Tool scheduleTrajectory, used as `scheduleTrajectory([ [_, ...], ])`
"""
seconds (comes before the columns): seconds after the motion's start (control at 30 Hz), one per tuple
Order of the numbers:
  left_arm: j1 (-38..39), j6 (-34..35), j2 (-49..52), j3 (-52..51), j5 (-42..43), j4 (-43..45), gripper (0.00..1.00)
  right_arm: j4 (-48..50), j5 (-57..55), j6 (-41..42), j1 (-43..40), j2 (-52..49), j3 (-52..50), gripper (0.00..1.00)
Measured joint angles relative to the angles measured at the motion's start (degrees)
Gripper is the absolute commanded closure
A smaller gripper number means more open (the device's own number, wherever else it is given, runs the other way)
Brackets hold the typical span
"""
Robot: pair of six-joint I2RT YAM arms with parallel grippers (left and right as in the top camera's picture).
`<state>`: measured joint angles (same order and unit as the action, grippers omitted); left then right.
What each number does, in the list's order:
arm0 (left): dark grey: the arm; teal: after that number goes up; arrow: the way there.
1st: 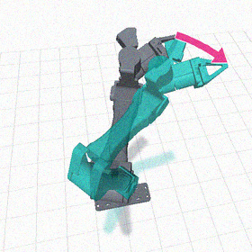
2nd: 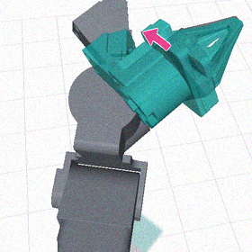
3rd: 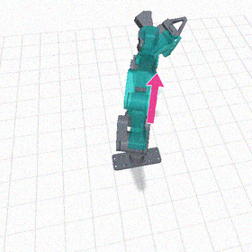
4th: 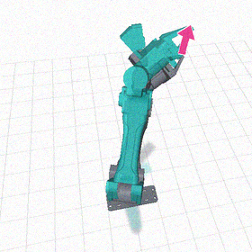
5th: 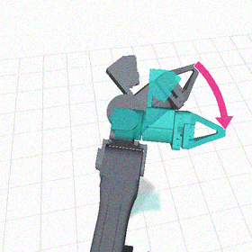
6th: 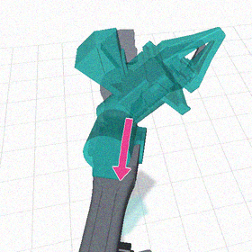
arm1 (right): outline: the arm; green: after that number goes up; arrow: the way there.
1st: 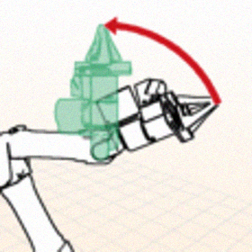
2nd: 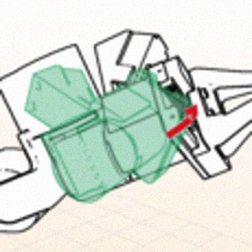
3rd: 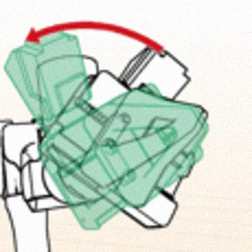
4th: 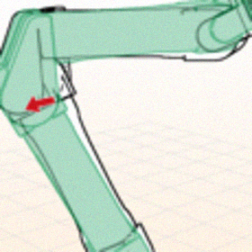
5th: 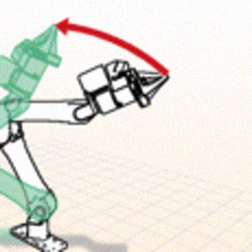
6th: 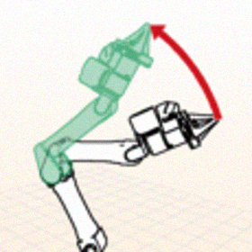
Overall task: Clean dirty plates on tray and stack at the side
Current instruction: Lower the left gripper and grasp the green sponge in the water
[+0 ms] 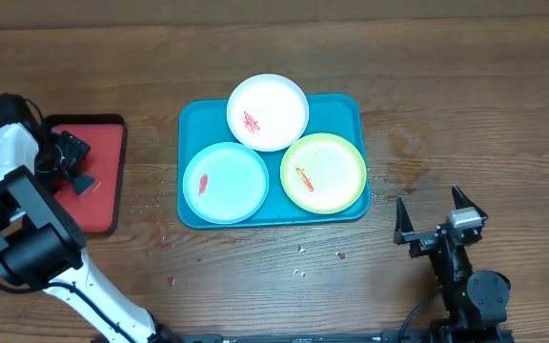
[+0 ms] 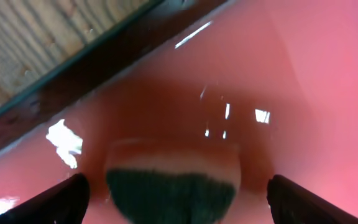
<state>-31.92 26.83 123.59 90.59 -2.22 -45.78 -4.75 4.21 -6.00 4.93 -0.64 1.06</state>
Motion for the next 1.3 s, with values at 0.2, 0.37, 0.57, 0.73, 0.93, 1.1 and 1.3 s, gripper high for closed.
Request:
scheduleTrajectory([
  [0.2, 0.0, 0.2, 0.3, 0.0, -0.2, 1.7, 0.78, 0.0, 0.0, 0.0, 0.0, 0.0, 0.0, 0.0],
  [0.37, 0.0, 0.0, 0.3, 0.0, -0.2, 0.5, 0.66, 0.0, 0.0, 0.0, 0.0, 0.0, 0.0, 0.0],
  [0.57, 0.0, 0.0, 0.3, 0.0, -0.2, -3.7, 0.0, 0.0, 0.0, 0.0, 0.0, 0.0, 0.0, 0.0],
  [0.73, 0.0, 0.2, 0.3, 0.2, -0.2, -8.3, 0.01, 0.0, 0.0, 0.0, 0.0, 0.0, 0.0, 0.0],
  [0.93, 0.0, 0.1, 0.3, 0.3, 0.4, -12.4, 0.48, 0.0, 0.0, 0.0, 0.0, 0.0, 0.0, 0.0],
  [1.1, 0.1, 0.1, 0.3, 0.3, 2.8, -13.4, 0.96, 0.0, 0.0, 0.0, 0.0, 0.0, 0.0, 0.0],
  [1.3, 0.1, 0.0, 0.3, 0.3, 4.0, -13.7, 0.0, 0.0, 0.0, 0.0, 0.0, 0.0, 0.0, 0.0],
])
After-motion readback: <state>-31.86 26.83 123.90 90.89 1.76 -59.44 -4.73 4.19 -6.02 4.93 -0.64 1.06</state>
